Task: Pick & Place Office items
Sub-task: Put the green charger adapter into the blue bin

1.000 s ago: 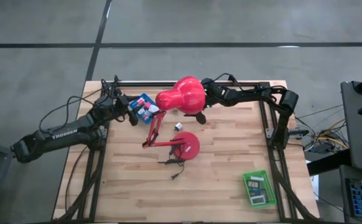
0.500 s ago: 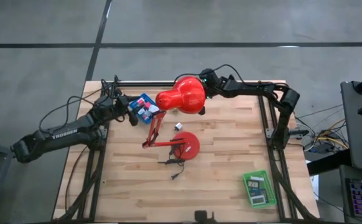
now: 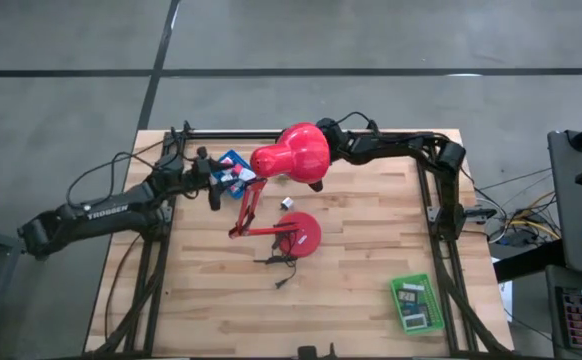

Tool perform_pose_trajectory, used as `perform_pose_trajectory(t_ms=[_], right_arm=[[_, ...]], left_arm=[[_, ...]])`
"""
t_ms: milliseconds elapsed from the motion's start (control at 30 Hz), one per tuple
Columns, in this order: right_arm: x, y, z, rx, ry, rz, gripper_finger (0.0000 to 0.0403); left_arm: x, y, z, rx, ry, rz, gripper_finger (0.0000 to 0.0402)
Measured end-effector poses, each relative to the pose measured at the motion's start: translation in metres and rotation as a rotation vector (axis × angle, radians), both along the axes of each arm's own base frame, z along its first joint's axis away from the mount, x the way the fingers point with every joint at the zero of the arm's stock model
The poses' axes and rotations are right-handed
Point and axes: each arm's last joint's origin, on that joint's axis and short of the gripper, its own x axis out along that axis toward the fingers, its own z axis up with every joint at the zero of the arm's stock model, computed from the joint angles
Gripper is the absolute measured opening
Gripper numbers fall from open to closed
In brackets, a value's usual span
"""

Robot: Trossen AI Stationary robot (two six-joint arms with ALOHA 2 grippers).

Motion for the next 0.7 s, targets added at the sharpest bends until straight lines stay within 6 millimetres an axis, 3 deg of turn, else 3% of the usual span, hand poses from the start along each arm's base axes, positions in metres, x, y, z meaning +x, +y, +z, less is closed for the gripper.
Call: perform_pose_trajectory(t_ms=[400,700], right_arm=[[-0.01,0.008,0.021,-0.03,-0.067,0.017,0.0224],[-0.038,0.026,0.048,-0.073,-0.188,0.028,0.0224]], left_arm=[[0.046,0.027,-0.025,-0.066,0.105,-0.068,0.0229],[0.089,0.055,-0.029,-0.076,0.201,-0.157,0.0229]])
